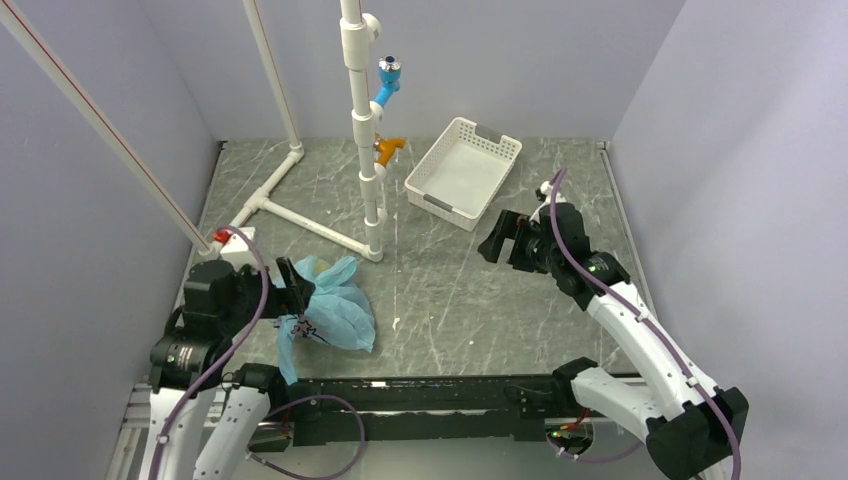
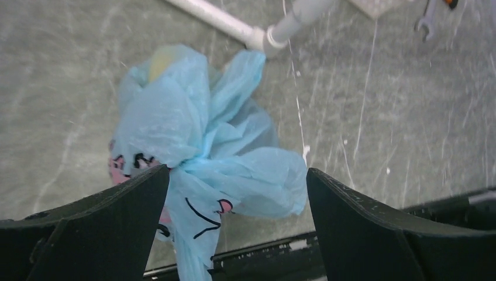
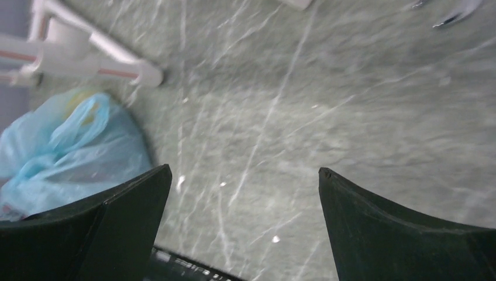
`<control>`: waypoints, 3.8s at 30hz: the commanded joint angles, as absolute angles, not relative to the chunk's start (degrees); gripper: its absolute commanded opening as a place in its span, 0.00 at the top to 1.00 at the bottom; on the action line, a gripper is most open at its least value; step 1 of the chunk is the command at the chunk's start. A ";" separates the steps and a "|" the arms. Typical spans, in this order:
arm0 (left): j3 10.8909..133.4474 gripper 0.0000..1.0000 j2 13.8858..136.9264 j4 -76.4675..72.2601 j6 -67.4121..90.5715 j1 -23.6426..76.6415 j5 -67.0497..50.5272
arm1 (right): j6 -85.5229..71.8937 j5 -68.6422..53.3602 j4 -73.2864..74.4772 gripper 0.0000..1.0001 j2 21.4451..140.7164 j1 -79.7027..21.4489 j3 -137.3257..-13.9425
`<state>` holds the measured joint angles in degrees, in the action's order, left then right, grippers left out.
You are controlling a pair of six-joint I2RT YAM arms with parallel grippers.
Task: Take the fake fruits out of the plastic bag
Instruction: Untie the plastic bag at the center of the board.
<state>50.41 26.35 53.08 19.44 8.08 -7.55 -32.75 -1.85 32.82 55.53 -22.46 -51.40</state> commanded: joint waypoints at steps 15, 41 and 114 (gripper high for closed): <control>53.25 0.00 35.77 54.42 21.64 8.34 -4.29 | -23.56 -19.40 1.37 0.00 65.41 -45.47 -46.95; 43.16 0.01 27.83 49.45 29.69 8.76 0.73 | -7.61 -1.19 -29.65 0.52 98.05 -69.25 -57.42; 41.20 1.00 32.67 43.17 26.05 23.90 -3.65 | -11.48 10.23 -9.25 0.97 81.51 -70.88 -49.43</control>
<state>40.56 33.04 43.55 25.43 23.99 -7.53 -11.16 6.02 -9.82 83.55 -70.83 -51.13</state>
